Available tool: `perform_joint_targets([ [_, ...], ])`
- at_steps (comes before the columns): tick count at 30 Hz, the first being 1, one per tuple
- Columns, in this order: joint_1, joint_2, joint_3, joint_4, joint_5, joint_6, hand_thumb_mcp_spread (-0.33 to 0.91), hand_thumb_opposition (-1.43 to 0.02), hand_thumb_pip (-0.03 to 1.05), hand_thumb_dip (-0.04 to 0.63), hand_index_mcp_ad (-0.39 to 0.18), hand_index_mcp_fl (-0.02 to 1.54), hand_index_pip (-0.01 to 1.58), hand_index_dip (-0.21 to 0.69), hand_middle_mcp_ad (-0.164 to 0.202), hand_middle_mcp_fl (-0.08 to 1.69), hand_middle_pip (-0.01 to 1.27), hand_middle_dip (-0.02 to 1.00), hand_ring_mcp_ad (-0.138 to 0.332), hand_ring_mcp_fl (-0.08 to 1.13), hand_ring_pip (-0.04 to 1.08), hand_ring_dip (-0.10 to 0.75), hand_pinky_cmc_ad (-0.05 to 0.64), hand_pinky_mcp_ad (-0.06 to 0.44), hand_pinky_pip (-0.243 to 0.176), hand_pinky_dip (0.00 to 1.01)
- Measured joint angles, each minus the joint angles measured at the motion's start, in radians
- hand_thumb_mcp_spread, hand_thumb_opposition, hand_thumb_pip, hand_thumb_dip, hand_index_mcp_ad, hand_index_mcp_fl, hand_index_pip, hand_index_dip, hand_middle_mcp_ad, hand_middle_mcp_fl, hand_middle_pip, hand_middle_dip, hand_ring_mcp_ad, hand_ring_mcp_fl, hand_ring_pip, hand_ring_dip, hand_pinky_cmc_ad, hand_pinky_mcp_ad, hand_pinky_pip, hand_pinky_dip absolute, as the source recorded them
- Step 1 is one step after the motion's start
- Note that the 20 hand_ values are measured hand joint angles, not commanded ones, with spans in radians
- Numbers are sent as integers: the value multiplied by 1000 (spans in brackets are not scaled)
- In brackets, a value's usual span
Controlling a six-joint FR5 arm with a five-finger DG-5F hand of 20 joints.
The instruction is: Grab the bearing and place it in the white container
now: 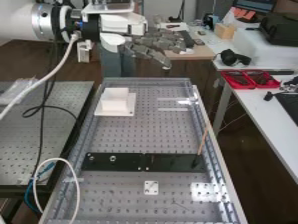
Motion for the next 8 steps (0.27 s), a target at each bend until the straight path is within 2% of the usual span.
perform_joint_targets([
  [8, -13, 15, -17, 23, -9, 9, 262, -756, 515, 190, -70, 56, 115, 105, 51, 24, 131, 202, 133, 0, 101, 96, 414, 316, -75, 372],
])
